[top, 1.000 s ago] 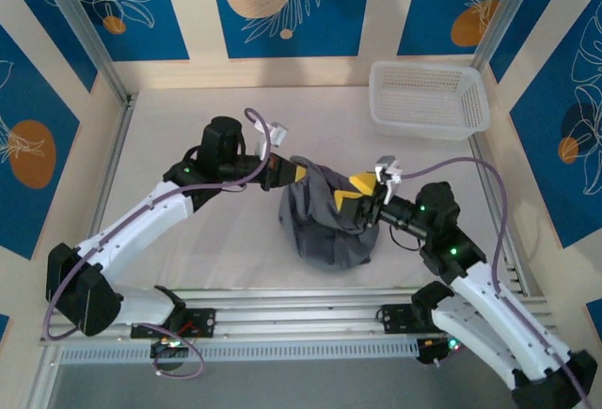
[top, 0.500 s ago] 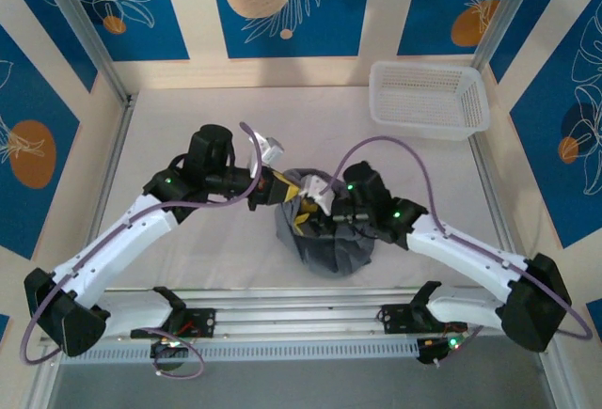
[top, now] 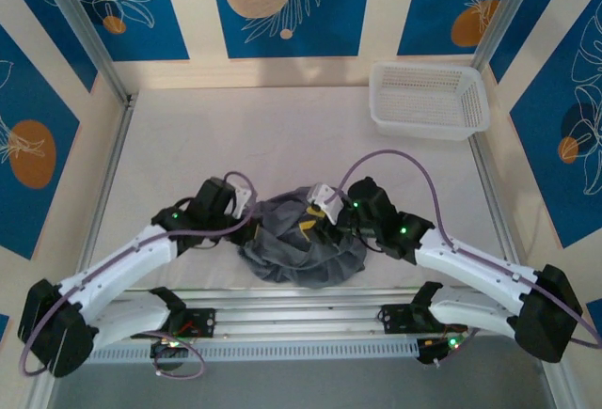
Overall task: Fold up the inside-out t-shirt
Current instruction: Turn the T-shirt inside out at the center of the table.
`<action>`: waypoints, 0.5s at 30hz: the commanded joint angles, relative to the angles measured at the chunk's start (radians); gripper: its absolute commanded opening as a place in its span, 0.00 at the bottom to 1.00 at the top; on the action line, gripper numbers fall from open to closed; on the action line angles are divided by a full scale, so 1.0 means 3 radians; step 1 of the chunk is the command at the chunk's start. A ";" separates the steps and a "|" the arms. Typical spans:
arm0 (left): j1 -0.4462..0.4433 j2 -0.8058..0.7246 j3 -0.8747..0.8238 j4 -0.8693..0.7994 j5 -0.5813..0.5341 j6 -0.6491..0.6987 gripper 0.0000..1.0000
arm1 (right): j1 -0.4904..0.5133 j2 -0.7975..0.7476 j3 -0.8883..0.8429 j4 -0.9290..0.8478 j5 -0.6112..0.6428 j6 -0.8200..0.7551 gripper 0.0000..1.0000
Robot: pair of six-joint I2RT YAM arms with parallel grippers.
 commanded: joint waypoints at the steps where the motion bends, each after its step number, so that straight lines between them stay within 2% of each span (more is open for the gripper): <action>1: -0.0009 -0.0341 -0.0233 0.0061 -0.0138 -0.0286 0.00 | 0.0133 0.0340 0.0330 -0.0014 0.0317 0.0098 0.47; 7: -0.0009 -0.0435 -0.0351 -0.0044 -0.0170 -0.0294 0.00 | 0.0354 0.1299 0.1014 -0.0604 0.0441 -0.0495 0.55; 11: -0.0009 -0.0450 -0.0388 -0.0021 -0.0152 -0.0329 0.00 | 0.0379 0.1865 0.1380 -0.1047 0.0537 -0.0746 0.62; 13: -0.0009 -0.0475 -0.0395 0.0005 -0.0161 -0.0339 0.00 | 0.0400 0.2104 0.1565 -0.1233 0.0538 -0.0858 0.60; 15: -0.0009 -0.0490 -0.0385 0.0006 -0.0202 -0.0335 0.00 | 0.0436 0.2320 0.1737 -0.1406 0.0502 -0.0938 0.54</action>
